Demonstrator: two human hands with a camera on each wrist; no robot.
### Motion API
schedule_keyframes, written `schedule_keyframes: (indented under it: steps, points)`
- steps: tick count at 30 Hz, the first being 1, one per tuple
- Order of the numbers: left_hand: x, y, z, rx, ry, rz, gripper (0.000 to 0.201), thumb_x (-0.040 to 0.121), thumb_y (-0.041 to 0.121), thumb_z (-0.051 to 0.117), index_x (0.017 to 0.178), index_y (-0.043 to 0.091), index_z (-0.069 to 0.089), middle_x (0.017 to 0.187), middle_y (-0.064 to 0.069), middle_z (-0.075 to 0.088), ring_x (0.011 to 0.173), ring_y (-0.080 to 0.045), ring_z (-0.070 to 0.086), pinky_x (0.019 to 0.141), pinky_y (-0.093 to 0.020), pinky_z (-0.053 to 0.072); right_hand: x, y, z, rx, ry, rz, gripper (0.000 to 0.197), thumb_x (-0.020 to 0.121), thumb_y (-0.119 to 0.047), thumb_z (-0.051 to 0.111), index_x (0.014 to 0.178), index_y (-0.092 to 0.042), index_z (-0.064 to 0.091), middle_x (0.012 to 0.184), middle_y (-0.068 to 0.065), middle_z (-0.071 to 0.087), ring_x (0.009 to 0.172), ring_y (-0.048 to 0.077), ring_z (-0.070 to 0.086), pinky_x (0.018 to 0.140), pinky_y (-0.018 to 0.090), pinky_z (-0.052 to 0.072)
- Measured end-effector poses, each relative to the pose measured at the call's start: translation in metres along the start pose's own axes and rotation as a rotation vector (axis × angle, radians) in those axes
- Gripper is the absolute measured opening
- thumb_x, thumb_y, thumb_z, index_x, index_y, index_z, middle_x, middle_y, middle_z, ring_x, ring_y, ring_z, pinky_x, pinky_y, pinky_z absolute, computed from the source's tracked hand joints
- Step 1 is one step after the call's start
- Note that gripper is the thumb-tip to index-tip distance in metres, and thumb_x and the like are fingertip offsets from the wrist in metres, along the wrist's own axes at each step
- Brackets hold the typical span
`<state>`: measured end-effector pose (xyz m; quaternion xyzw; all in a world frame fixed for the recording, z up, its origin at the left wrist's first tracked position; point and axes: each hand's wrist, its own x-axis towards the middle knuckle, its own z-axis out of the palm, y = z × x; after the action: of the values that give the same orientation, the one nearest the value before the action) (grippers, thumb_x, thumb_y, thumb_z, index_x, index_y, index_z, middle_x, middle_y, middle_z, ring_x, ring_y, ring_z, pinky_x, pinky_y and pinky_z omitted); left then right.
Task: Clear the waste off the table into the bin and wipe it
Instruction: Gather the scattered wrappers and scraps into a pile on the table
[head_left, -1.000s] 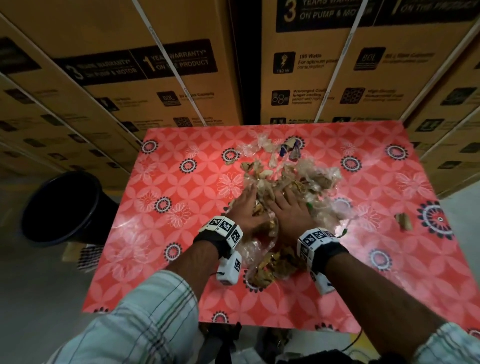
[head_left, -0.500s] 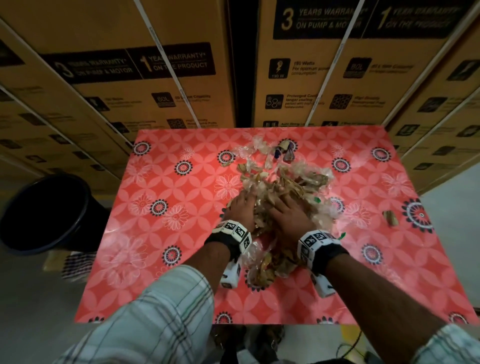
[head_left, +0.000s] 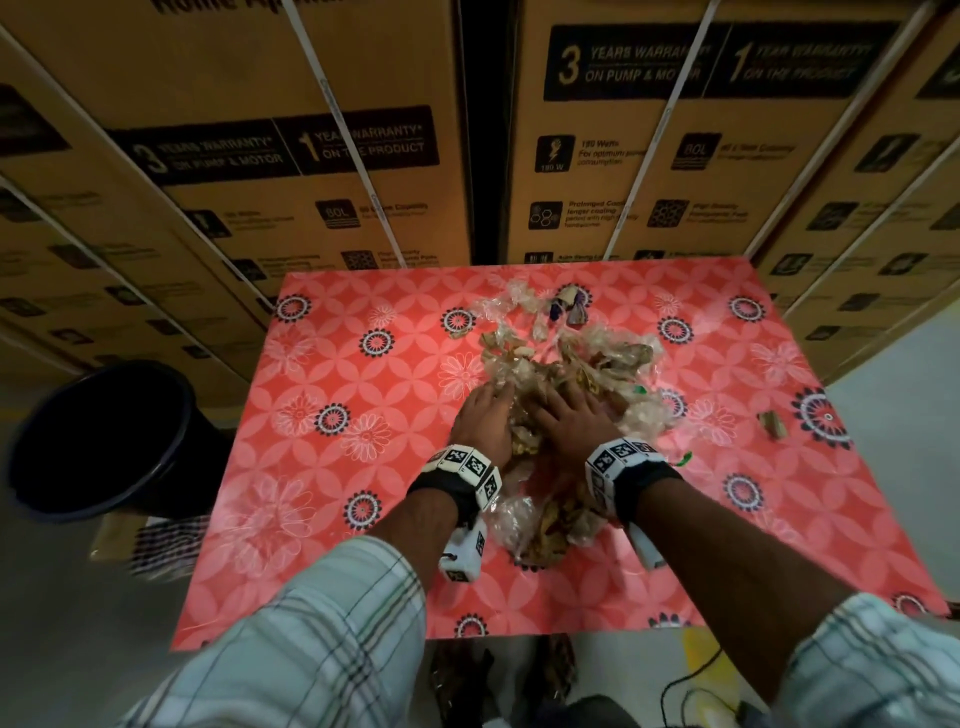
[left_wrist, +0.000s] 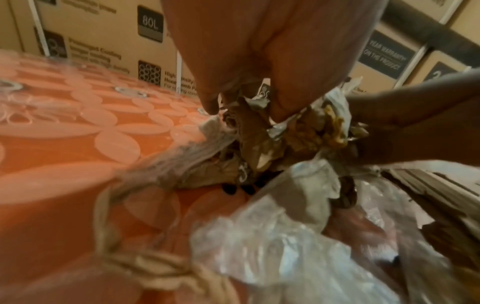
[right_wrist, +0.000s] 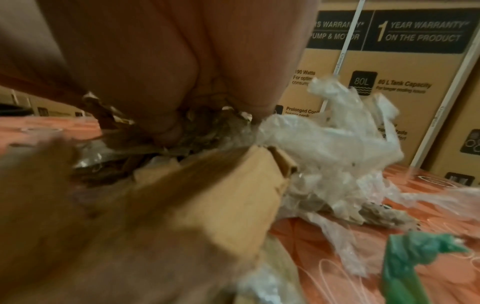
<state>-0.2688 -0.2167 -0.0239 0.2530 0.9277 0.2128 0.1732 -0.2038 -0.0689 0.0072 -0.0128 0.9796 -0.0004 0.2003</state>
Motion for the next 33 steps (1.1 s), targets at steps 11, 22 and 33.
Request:
schedule_keyframes:
  steps: [11,22,33]
  points:
    - [-0.008,0.040,-0.019,-0.076,0.246,0.020,0.062,0.097,0.010,0.041,0.154,0.022,0.022,0.159,-0.009,0.024,0.148,-0.030,0.016,0.121,-0.045,0.018,-0.034,0.035,-0.010,0.092,0.288,-0.076,0.071,0.090,-0.017,0.052,0.149,-0.033,0.015,0.150,0.017,0.025,0.129,0.038,0.038,0.088,0.046,0.050]
    - [-0.015,0.093,-0.007,0.261,0.015,-0.038,0.077,0.079,0.067,0.014,0.150,0.039,0.022,0.162,-0.010,0.011,0.148,-0.037,0.010,0.118,-0.059,0.015,-0.057,0.078,-0.009,0.123,0.405,-0.084,0.053,0.089,-0.019,0.045,0.139,-0.031,0.033,0.108,0.013,0.059,0.081,0.031,0.058,0.056,0.036,0.051]
    - [-0.024,0.104,-0.024,0.213,0.088,0.011,0.047,0.098,0.034,0.036,0.145,0.036,0.039,0.158,-0.006,0.029,0.146,-0.032,0.020,0.118,-0.054,0.017,-0.066,0.087,-0.021,0.210,0.435,-0.164,0.044,0.087,-0.021,0.046,0.130,-0.024,0.047,0.098,0.010,0.063,0.087,0.032,0.060,0.069,0.037,0.052]
